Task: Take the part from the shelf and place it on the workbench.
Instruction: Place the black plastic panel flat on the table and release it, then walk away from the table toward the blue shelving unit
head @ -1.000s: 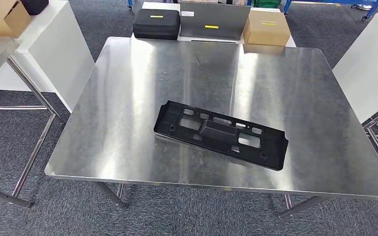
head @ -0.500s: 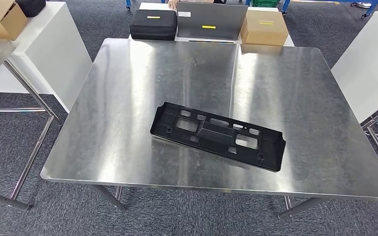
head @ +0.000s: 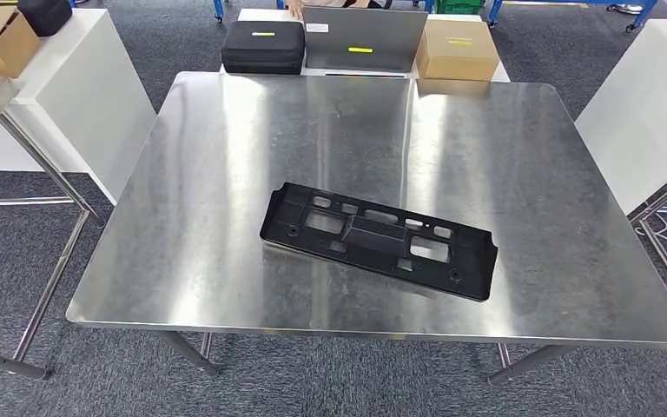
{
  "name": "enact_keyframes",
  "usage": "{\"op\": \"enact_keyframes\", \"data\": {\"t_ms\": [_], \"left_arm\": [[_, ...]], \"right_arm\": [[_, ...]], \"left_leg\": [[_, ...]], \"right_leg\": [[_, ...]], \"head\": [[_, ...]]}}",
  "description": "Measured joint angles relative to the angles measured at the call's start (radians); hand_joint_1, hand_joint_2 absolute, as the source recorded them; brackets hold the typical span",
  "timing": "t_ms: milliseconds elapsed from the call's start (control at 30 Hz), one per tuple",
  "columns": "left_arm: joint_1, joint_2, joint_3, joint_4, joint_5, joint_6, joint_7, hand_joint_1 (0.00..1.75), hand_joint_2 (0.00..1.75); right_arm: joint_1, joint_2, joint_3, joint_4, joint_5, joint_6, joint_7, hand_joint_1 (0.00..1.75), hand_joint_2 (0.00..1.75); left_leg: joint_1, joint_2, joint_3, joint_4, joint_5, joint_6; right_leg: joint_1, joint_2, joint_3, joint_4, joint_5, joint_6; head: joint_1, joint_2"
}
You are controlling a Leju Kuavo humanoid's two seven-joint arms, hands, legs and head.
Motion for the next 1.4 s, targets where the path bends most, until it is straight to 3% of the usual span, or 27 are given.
{"op": "enact_keyframes", "data": {"t_ms": [233, 533, 1033, 1267, 1333, 1400], "left_arm": [[0.0, 0.038, -0.024, 0.0, -0.015, -0.032, 0.026, 0.0, 0.0], [0.006, 0.062, -0.032, 0.0, -0.03, -0.032, 0.033, 0.0, 0.0], [0.011, 0.073, -0.05, 0.0, -0.058, -0.014, 0.029, 0.0, 0.0], [0.01, 0.077, -0.051, 0.0, -0.059, -0.01, 0.005, 0.0, 0.0], [0.01, 0.077, -0.05, 0.0, -0.059, -0.008, 0.001, 0.0, 0.0], [0.01, 0.078, -0.05, 0.0, -0.059, -0.007, -0.001, 0.0, 0.0]], "right_arm": [[-0.028, 0.049, -0.004, 0.257, 0.029, 0.155, 0.017, 0.0, 0.0], [-0.036, 0.071, 0.011, 0.339, 0.064, 0.263, 0.089, 0.0, 0.0], [-0.037, 0.108, 0.022, 0.363, 0.052, 0.295, 0.123, 0.0, 0.0], [-0.039, 0.118, 0.025, 0.368, 0.055, 0.308, 0.123, 0.0, 0.0], [-0.04, 0.119, 0.027, 0.368, 0.056, 0.309, 0.123, 0.0, 0.0], [-0.041, 0.12, 0.027, 0.368, 0.056, 0.31, 0.123, 0.0, 0.0]], "left_leg": [[0.001, 0.002, 0.001, 0.0, 0.0, 0.0], [0.0, 0.002, 0.001, 0.0, 0.0, 0.0], [-0.001, 0.002, 0.001, 0.001, 0.0, 0.0], [-0.003, 0.003, 0.005, -0.006, 0.001, 0.011], [0.004, 0.007, 0.014, -0.019, 0.007, 0.02], [0.008, 0.01, 0.018, -0.024, 0.01, 0.023]], "right_leg": [[0.0, 0.001, 0.0, 0.001, 0.0, -0.001], [0.0, 0.001, 0.0, 0.001, -0.001, -0.001], [-0.003, 0.001, 0.0, 0.0, 0.0, -0.001], [-0.013, 0.0, 0.003, 0.001, -0.002, 0.005], [-0.012, -0.001, -0.019, 0.049, -0.027, 0.003], [-0.015, -0.002, -0.08, 0.172, -0.084, -0.003]], "head": [[0.0, 0.0], [0.0, 0.0], [0.0, 0.0], [0.0, 0.0], [0.001, 0.0], [0.003, 0.0]]}}
